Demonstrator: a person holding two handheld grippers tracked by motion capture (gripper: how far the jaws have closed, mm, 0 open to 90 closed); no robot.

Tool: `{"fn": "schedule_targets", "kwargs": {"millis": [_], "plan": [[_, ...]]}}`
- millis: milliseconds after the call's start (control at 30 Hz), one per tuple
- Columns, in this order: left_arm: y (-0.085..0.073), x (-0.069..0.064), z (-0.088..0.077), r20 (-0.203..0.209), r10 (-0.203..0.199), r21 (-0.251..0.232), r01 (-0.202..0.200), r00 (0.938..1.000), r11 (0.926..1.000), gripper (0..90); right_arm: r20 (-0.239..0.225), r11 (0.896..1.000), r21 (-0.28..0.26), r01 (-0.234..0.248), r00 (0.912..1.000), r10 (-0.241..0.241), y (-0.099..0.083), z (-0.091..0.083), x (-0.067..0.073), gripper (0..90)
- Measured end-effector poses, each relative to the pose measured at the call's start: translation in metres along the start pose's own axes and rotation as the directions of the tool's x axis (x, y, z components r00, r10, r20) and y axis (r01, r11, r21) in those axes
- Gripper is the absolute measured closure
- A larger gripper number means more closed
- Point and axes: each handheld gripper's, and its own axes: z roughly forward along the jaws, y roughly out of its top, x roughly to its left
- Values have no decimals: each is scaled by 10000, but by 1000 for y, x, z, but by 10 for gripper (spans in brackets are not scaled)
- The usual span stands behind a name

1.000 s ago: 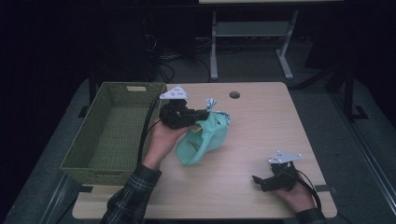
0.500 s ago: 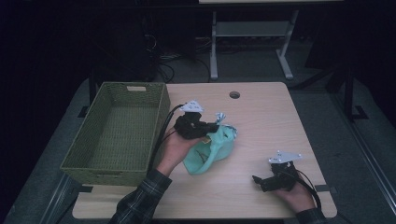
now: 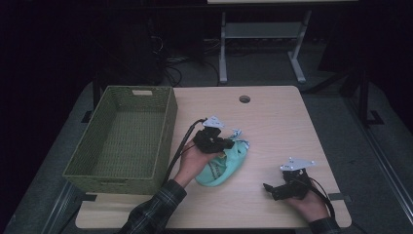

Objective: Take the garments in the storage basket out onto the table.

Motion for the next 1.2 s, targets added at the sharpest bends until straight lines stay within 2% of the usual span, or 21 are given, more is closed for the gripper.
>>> {"fn": "schedule_targets", "kwargs": {"millis": [233, 367, 400, 467, 600, 633, 700, 833, 900, 967, 1067, 1200], "plan": [[-9, -5, 18, 62, 178, 541, -181, 9998, 9984, 855, -8, 10000, 5, -1, 10000, 1, 0, 0, 0, 0], [-17, -6, 27, 48, 343, 1006, -346, 9994, 9943, 850, -9, 10000, 2, -3, 10000, 3, 0, 0, 0, 0], [-19, -6, 30, 65, 211, 978, -216, 9998, 9950, 849, -11, 10000, 9, -3, 10000, 3, 1, 0, 0, 0], [-21, -6, 33, 59, 227, 1142, -233, 9997, 9932, 842, -12, 10000, 13, 10, 10000, -10, 1, 1, 0, 0], [-22, -6, 36, 45, 291, 1279, -295, 9996, 9913, 768, -6, 10000, 12, -3, 10000, 3, 1, 1, 0, 0], [-21, -7, 35, 57, 237, 1216, -242, 9997, 9923, 725, 4, 10000, 6, -12, 10000, 12, 1, 0, 0, 0], [-19, -8, 31, -13, 402, 1243, -397, 9992, 9914, 637, 8, 10000, 5, -16, 10000, 16, 0, 0, 0, 0], [-16, -11, 20, -137, 448, 1054, -431, 9989, 9935, 558, 6, 10000, 5, -16, 10000, 16, 1, 0, 0, 0], [-15, -11, 14, -223, 412, 944, -389, 9989, 9948, 542, 6, 10000, 4, -16, 10000, 16, 1, 0, 0, 0], [-14, -11, 6, -266, 547, 955, -520, 9981, 9941, 532, 5, 10000, 8, -16, 10000, 16, 1, 0, 0, 0], [-16, -11, -7, -395, 384, 750, -353, 9985, 9966, 530, 6, 10000, 7, -19, 10000, 19, 1, 0, 0, 0], [-23, -9, -22, -512, 339, 748, -300, 9981, 9967, 553, 6, 10000, 5, -17, 10000, 17, 1, 0, 0, 0]]}}
